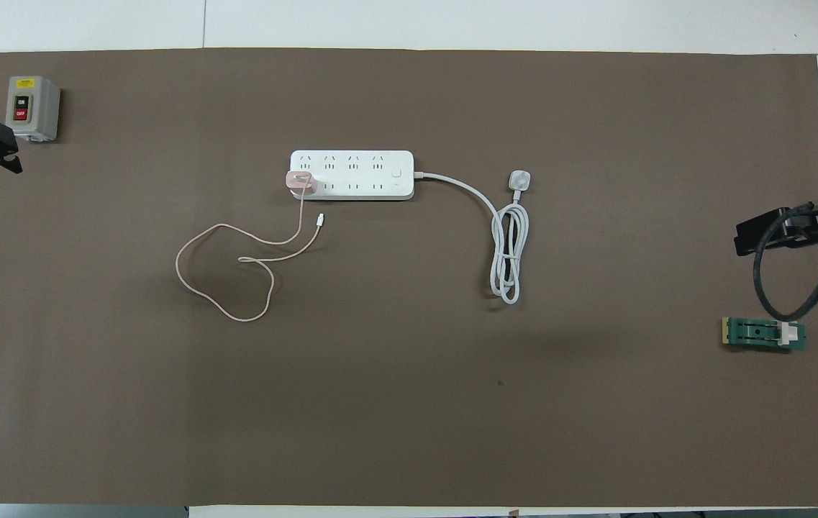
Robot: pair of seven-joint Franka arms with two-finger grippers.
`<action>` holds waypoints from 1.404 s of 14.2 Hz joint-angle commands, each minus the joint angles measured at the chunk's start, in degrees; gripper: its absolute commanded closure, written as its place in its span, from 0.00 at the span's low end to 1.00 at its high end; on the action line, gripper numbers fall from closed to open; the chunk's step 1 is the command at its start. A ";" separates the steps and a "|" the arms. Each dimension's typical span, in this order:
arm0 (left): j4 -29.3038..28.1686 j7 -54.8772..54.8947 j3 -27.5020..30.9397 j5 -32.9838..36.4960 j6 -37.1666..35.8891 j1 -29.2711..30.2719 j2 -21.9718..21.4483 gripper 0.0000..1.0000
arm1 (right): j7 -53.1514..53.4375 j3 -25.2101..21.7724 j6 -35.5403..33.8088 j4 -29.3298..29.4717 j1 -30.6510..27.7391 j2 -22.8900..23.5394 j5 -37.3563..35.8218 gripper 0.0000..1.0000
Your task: Plug charger into power strip
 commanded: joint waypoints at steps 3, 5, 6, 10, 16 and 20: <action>-7.45 0.42 -0.31 0.06 2.56 -0.13 -6.21 0.00 | 0.65 0.57 -0.69 -0.38 -0.67 -0.62 -0.18 0.00; -19.48 0.24 -0.31 -0.04 13.70 -0.03 -12.36 0.00 | 0.65 0.57 -0.69 -0.38 -0.67 -0.62 -0.18 0.00; -21.37 0.24 -0.40 -0.12 15.58 -0.56 -12.91 0.00 | 0.65 0.57 -0.78 -0.38 -0.67 -0.62 -0.18 0.00; -23.31 4.70 -0.83 0.05 18.93 -3.37 -12.65 0.00 | 0.65 0.57 -0.69 -0.38 -0.67 -0.62 -0.18 0.00; -23.32 10.69 -1.19 -0.73 13.58 -3.99 -13.88 0.00 | 0.65 0.57 -0.69 -0.38 -0.67 -0.62 -0.18 0.00; -19.73 11.14 -1.89 -4.94 4.64 -3.82 -14.14 0.00 | 0.65 0.57 -0.78 -0.38 -0.67 -0.62 -0.18 0.00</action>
